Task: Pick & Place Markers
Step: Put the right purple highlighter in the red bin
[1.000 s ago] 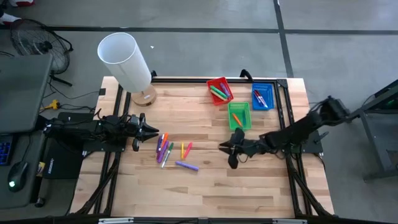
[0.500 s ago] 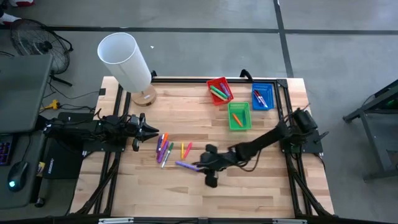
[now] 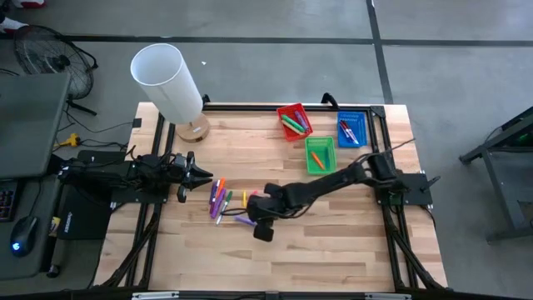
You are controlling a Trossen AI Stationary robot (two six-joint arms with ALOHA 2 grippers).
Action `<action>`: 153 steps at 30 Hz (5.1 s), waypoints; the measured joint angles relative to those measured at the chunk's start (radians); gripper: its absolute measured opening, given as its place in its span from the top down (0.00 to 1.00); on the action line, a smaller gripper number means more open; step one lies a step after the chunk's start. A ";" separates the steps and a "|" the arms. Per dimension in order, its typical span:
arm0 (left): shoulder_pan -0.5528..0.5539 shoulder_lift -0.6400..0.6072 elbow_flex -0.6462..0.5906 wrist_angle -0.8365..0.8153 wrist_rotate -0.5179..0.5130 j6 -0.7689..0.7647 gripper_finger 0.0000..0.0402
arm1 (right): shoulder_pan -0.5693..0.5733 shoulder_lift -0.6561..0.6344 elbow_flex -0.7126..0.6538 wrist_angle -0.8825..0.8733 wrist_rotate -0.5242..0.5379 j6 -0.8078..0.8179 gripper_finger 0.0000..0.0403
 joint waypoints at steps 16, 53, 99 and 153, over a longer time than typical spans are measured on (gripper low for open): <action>0.000 0.000 0.000 0.000 0.000 0.000 0.79 | -0.044 0.180 0.299 -0.269 -0.115 0.027 0.48; 0.000 0.000 0.000 0.000 0.000 0.000 0.79 | -0.040 0.390 0.547 -0.482 -0.083 -0.027 0.48; 0.000 0.000 0.000 0.000 0.000 0.000 0.79 | -0.070 0.397 0.544 -0.502 -0.027 -0.107 0.85; 0.000 0.000 0.000 0.000 0.000 0.000 0.79 | 0.001 0.353 0.543 -0.481 0.024 -0.161 0.86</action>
